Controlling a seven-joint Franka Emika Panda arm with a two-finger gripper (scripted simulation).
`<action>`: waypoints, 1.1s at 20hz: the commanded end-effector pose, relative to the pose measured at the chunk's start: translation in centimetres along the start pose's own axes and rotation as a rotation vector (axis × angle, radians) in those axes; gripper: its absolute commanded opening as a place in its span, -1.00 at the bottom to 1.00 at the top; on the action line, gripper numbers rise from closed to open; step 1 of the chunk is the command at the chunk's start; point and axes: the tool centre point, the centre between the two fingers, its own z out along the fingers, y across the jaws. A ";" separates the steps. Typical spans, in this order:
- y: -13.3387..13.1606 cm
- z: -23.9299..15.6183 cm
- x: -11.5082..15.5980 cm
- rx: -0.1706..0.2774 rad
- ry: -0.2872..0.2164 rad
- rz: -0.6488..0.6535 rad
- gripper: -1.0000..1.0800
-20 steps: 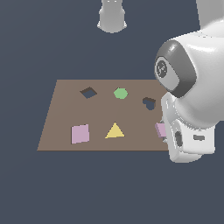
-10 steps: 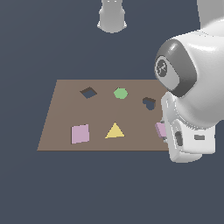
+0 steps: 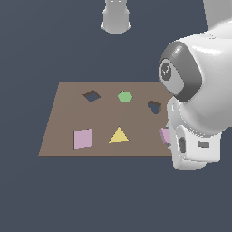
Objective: Insert a designated object into the corresponding slot on a board.
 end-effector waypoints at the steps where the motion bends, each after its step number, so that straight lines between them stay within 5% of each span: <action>1: 0.5 0.0 -0.5 -0.001 0.000 0.037 -1.00; 22: 5.3 -0.3 -10.6 -0.001 0.001 0.713 -1.00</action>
